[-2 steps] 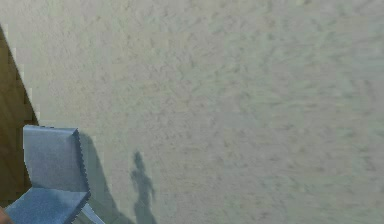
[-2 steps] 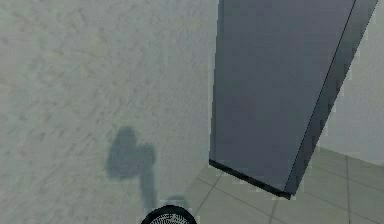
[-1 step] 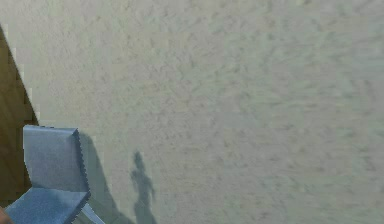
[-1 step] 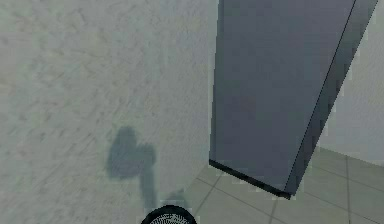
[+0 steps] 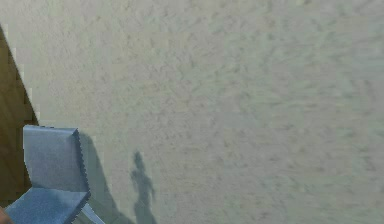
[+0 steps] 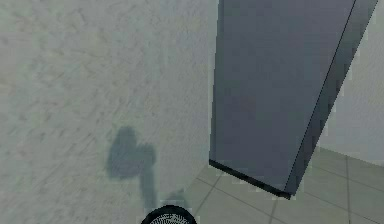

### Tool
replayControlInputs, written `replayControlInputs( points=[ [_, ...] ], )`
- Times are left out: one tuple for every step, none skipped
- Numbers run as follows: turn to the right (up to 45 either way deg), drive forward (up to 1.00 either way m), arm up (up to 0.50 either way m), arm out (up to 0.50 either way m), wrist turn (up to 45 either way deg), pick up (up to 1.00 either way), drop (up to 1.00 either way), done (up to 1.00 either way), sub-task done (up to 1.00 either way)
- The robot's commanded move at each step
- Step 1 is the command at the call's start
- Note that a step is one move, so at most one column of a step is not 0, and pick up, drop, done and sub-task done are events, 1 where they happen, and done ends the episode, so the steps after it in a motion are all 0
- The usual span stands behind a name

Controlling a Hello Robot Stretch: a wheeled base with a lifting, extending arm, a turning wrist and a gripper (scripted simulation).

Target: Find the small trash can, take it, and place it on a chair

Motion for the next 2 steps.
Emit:
replayControlInputs(
  points=[
    [0.0,0.00,0.00,0.00,45.0,0.00,0.00,0.00,0.00],
    [0.0,0.00,0.00,0.00,45.0,0.00,0.00,0.00,0.00]
  ],
)
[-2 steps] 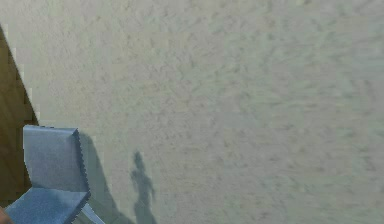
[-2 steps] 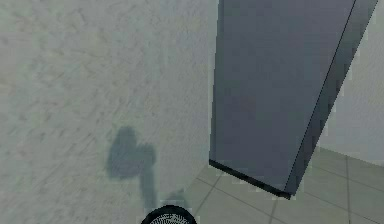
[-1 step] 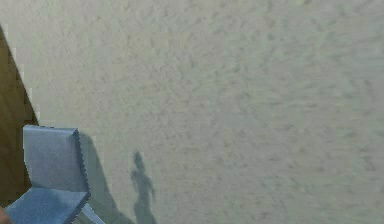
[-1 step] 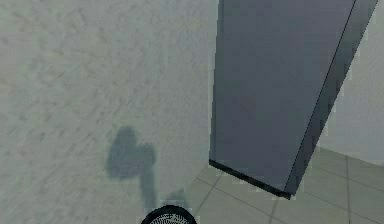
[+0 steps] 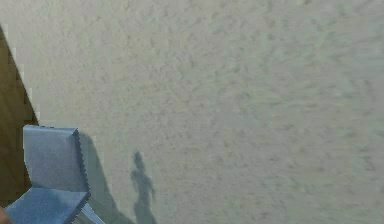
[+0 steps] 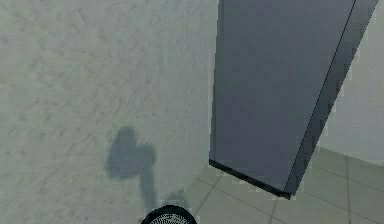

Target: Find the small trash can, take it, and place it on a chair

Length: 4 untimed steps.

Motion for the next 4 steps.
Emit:
replayControlInputs(
  points=[
    [0.0,0.00,0.00,0.00,18.0,0.00,0.00,0.00,0.00],
    [0.0,0.00,-0.30,0.00,0.0,0.00,0.00,0.00,0.00],
    [0.0,0.00,0.00,0.00,0.0,1.00,0.00,0.00,0.00],
    [0.0,0.00,0.10,0.00,0.0,0.00,0.00,0.00,0.00]
  ],
)
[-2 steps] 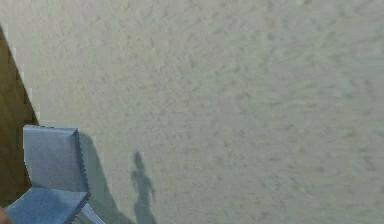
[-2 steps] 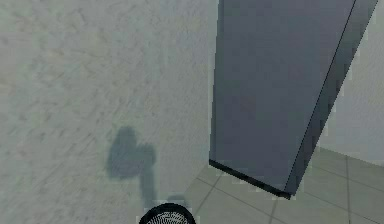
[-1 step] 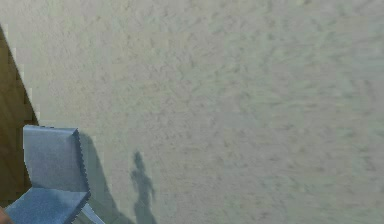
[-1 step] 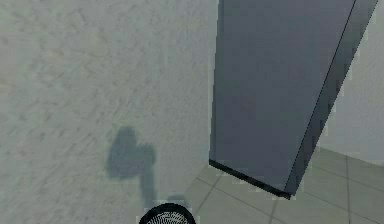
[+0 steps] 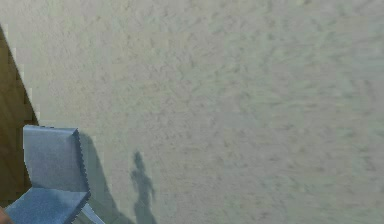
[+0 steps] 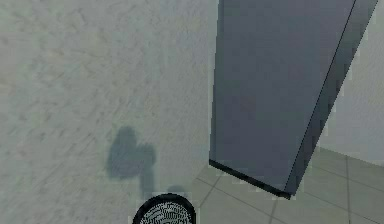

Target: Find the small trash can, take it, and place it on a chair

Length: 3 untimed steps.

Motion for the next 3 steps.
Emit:
replayControlInputs(
  points=[
    [0.0,0.00,0.50,0.00,0.0,0.00,0.00,0.00,0.00],
    [0.0,0.00,0.26,0.00,0.0,0.00,0.00,0.00,0.00],
    [0.0,0.00,0.00,0.00,-45.0,0.00,0.00,0.00,0.00]
  ],
)
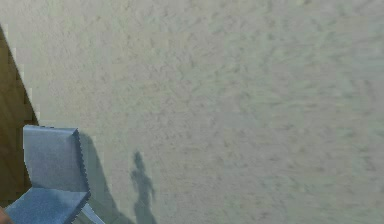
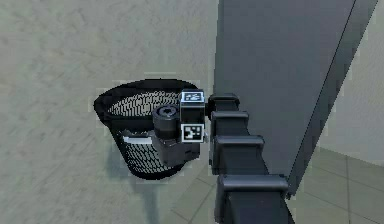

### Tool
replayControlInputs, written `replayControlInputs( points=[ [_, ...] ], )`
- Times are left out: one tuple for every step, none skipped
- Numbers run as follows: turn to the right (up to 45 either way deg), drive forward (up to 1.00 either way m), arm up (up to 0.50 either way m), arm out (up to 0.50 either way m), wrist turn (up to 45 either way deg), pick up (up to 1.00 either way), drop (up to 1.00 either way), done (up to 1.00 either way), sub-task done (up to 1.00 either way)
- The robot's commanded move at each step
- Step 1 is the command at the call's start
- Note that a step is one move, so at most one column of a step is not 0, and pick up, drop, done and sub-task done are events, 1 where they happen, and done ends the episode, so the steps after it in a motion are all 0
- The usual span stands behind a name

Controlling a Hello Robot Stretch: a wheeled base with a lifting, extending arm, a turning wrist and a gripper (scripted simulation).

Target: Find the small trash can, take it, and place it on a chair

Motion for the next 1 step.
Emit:
replayControlInputs(
  points=[
    [0.0,0.00,0.00,0.00,-45.0,0.00,0.00,0.00,0.00]
  ],
)
